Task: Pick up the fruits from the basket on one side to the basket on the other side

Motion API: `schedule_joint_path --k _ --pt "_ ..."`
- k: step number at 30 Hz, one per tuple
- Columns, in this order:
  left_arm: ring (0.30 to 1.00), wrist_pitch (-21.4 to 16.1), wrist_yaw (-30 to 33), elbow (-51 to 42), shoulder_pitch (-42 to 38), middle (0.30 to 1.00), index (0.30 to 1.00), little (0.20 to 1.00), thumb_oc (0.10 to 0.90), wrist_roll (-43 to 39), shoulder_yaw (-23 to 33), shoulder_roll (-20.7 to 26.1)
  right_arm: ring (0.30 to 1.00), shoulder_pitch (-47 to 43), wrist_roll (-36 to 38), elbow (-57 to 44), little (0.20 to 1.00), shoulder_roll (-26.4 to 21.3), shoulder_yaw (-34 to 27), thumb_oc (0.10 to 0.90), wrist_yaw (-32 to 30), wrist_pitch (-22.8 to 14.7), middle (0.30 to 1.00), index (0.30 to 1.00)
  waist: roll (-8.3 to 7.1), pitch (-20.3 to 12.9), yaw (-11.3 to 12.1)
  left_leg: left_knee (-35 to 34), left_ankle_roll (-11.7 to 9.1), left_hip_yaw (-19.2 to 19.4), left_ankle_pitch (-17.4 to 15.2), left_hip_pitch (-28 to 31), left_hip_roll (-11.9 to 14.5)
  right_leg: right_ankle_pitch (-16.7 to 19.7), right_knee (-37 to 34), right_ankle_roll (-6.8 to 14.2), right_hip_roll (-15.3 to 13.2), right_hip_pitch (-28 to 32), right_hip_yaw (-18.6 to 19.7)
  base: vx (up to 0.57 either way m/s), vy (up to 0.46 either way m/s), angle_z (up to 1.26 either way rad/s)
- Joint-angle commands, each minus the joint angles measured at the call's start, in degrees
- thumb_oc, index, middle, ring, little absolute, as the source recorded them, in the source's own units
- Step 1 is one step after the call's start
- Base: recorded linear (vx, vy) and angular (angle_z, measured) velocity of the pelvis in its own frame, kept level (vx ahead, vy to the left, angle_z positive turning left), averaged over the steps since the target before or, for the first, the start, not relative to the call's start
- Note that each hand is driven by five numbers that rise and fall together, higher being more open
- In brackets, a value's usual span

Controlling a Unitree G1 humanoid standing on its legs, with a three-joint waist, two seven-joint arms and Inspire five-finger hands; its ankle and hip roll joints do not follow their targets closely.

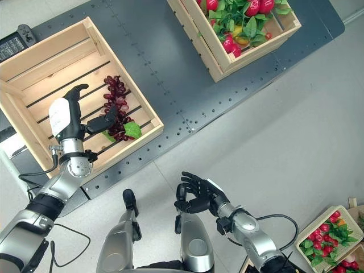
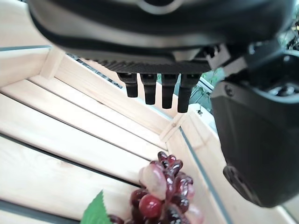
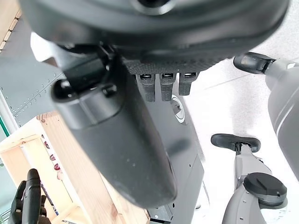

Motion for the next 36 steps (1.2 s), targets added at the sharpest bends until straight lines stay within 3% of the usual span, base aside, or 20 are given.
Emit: schedule_joint_path --k 1,12,20,21,22,24,27,28,31,32,34,35,36 --pt "0.900 0.02 1.28 2.28 -8.30 0.900 0.900 0.900 0.800 -0.58 0.72 0.47 0.900 -1.16 -0.54 -4.23 0.900 -0.81 1.28 0.800 -1.44 -3.02 0.900 0.900 -1.37 0.69 -0.56 11.00 -1.64 -1.97 -4.25 -4.66 0.60 -1.18 8.61 -0.20 1.00 -4.83 1.78 0.00 0.000 0.00" --pt "0.900 4.63 -0.48 6.85 -13.74 0.900 0.900 0.900 0.800 -0.34 -2.59 -4.10 0.900 -4.65 1.05 -3.08 0.900 1.09 3.48 0.800 -4.60 -2.49 0.900 0.900 -2.77 0.79 -1.15 13.34 -1.66 -1.64 -4.60 -7.92 1.32 -1.17 9.51 -0.42 1.79 -6.97 1.51 0.00 -0.029 -0.02" --pt "0.900 11.06 -0.28 10.00 -16.42 0.900 0.900 0.900 0.800 -6.27 -3.58 -6.22 0.900 -7.17 1.55 -1.63 0.900 2.26 4.40 0.800 -6.49 -2.63 0.900 0.900 -3.61 0.79 -1.82 14.97 -1.88 -1.64 -4.70 -10.29 2.04 -1.40 10.43 -0.82 2.59 -9.00 1.84 0.02 -0.012 -0.03" --pt "0.853 11.91 0.04 10.37 -16.31 0.853 0.853 0.853 0.769 -8.48 -3.15 -6.70 0.900 -7.36 1.47 -1.66 0.900 2.41 4.33 0.800 -6.67 -2.46 0.900 0.900 -3.62 0.79 -1.84 15.02 -1.88 -1.81 -4.65 -10.58 1.92 -1.44 10.48 -0.88 2.70 -9.21 1.98 0.00 0.000 0.00" --pt "0.662 12.65 0.55 10.77 -16.21 0.662 0.662 0.662 0.642 -9.15 -2.73 -7.22 0.900 -7.62 1.37 -1.64 0.900 2.57 4.44 0.800 -6.98 -2.30 0.900 0.900 -3.59 0.79 -1.84 14.92 -1.89 -1.75 -4.63 -10.62 1.93 -1.54 10.53 -0.93 2.76 -9.32 1.98 0.00 0.000 0.00" --pt "0.542 14.71 1.73 11.66 -16.07 0.542 0.542 0.542 0.562 -10.23 -2.25 -8.10 0.900 -8.23 1.31 -1.64 0.900 2.95 4.64 0.800 -7.63 -2.07 0.900 0.900 -3.65 0.79 -1.91 15.15 -1.97 -1.93 -4.48 -11.27 1.91 -1.54 10.63 -1.06 2.81 -9.83 1.84 0.00 0.000 0.00" --pt "0.474 17.11 3.32 12.09 -15.77 0.474 0.474 0.474 0.516 -10.28 -1.65 -8.84 0.900 -8.74 1.37 -1.58 0.900 3.34 4.88 0.800 -7.99 -1.92 0.900 0.900 -3.78 0.79 -1.72 15.08 -2.03 -2.09 -4.34 -11.50 1.90 -1.63 10.70 -1.13 2.86 -9.99 1.64 0.00 0.000 0.00" --pt "0.481 17.80 3.61 12.25 -15.71 0.481 0.481 0.481 0.521 -10.30 -1.52 -8.92 0.900 -8.96 1.56 -1.45 0.900 3.44 4.92 0.800 -8.15 -1.95 0.900 0.900 -3.84 0.79 -1.63 15.09 -2.05 -2.15 -4.30 -11.60 1.89 -1.58 10.68 -1.13 2.86 -10.05 1.61 0.00 0.000 0.00" --pt "0.693 20.34 4.71 12.35 -15.43 0.693 0.693 0.693 0.662 -10.72 -1.23 -9.25 0.900 -9.74 1.98 -1.07 0.900 3.67 5.06 0.800 -8.97 -2.00 0.900 0.900 -3.75 0.79 -1.27 14.92 -2.13 -2.34 -4.14 -11.84 1.77 -1.52 10.55 -1.16 2.81 -10.24 1.32 0.00 0.000 0.00" --pt "0.644 21.20 4.71 12.39 -15.25 0.644 0.644 0.644 0.629 -10.69 -1.26 -9.32 0.900 -9.77 1.91 -1.04 0.900 3.83 5.06 0.800 -9.11 -2.03 0.900 0.900 -3.68 0.79 -1.15 15.00 -2.12 -2.41 -4.22 -11.86 1.68 -1.57 10.58 -1.14 2.84 -10.17 1.32 0.00 0.000 0.00" --pt "0.472 22.11 4.64 12.56 -15.28 0.472 0.472 0.472 0.515 -10.16 -1.43 -9.45 0.900 -10.20 2.01 -1.25 0.900 4.01 5.20 0.800 -9.75 -1.76 0.900 0.900 -3.60 0.79 -1.04 15.14 -2.13 -2.67 -4.05 -12.35 1.51 -1.47 10.71 -1.17 2.74 -10.55 1.10 0.00 0.000 0.00" --pt "0.335 22.64 4.26 12.31 -15.11 0.335 0.335 0.335 0.424 -9.22 -1.55 -9.39 0.900 -10.37 2.21 -1.27 0.900 4.05 5.22 0.800 -10.02 -1.66 0.900 0.900 -3.53 0.79 -0.86 15.27 -2.12 -2.76 -4.03 -12.50 1.45 -1.48 10.85 -1.19 2.69 -10.66 0.95 0.00 0.000 0.00" --pt "0.300 23.23 3.54 12.16 -15.10 0.300 0.300 0.300 0.400 -8.41 -1.87 -9.31 0.900 -10.54 2.33 -1.11 0.900 4.07 5.21 0.800 -10.16 -1.65 0.900 0.900 -3.42 0.79 -0.74 15.41 -2.15 -2.77 -4.07 -12.56 1.45 -1.45 10.83 -1.18 2.57 -10.63 0.74 0.00 0.000 0.00"
